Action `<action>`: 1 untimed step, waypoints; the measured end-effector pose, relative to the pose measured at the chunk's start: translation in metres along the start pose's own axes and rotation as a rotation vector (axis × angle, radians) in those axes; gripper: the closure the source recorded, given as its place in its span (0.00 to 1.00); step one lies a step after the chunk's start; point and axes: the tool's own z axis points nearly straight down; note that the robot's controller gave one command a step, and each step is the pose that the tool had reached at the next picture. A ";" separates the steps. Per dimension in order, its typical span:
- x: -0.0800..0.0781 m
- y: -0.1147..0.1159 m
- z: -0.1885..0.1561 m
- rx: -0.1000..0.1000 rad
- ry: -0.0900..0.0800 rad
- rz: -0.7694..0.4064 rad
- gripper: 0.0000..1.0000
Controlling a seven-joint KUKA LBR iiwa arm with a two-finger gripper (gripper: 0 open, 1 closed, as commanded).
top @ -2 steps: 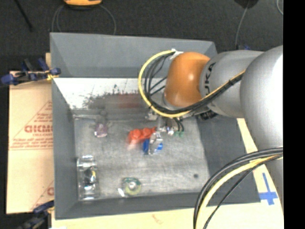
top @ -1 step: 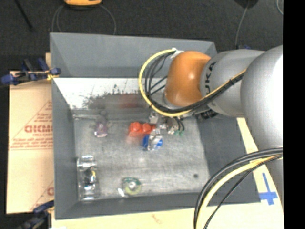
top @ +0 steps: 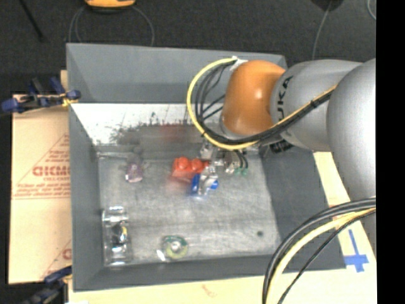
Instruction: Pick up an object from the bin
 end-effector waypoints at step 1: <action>-0.002 0.000 -0.006 0.000 -0.001 0.001 1.00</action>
Offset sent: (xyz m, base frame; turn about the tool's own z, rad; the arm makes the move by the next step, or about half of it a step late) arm -0.0001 -0.0001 0.0053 0.0000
